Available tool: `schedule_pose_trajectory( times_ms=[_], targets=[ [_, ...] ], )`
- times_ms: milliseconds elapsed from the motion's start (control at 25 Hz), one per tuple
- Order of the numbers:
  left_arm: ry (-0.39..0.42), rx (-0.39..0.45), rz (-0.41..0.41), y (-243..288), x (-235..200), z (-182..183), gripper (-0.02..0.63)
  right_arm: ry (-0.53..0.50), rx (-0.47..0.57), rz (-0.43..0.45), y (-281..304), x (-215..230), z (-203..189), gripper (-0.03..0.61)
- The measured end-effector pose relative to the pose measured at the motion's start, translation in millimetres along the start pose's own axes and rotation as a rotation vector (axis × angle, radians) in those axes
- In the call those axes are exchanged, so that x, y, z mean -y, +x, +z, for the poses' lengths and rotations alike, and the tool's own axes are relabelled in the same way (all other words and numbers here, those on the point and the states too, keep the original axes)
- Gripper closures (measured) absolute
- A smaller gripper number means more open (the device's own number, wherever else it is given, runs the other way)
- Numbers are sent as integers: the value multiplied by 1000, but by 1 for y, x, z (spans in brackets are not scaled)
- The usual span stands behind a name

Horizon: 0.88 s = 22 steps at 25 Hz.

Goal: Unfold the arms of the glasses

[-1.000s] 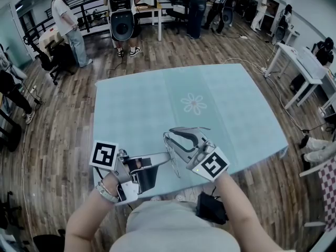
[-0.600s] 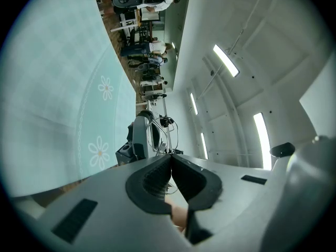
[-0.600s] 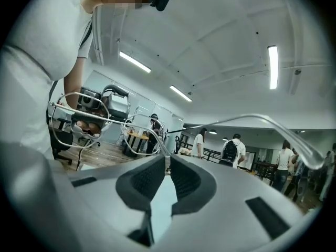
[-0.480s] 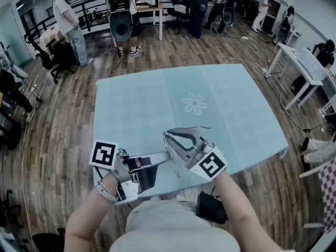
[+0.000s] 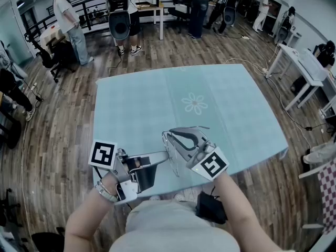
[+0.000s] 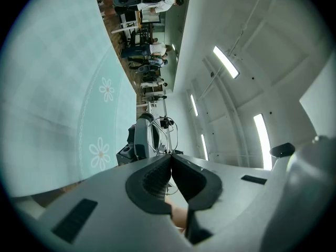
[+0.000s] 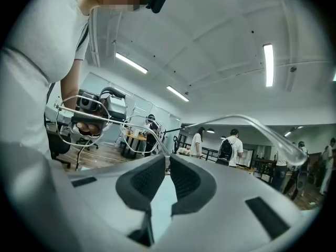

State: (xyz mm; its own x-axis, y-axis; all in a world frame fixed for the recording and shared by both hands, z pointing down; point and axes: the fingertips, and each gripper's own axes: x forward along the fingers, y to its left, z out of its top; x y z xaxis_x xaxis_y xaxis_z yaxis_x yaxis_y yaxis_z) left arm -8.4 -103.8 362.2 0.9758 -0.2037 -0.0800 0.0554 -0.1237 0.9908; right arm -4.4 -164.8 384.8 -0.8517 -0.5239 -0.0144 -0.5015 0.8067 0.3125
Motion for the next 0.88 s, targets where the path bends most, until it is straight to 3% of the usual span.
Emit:
schedule_pose_trajectory(
  times_ms=[880],
  targets=[
    [9, 64, 23, -13, -1, 15, 603, 48, -33, -101, -20, 24, -4, 541]
  ],
)
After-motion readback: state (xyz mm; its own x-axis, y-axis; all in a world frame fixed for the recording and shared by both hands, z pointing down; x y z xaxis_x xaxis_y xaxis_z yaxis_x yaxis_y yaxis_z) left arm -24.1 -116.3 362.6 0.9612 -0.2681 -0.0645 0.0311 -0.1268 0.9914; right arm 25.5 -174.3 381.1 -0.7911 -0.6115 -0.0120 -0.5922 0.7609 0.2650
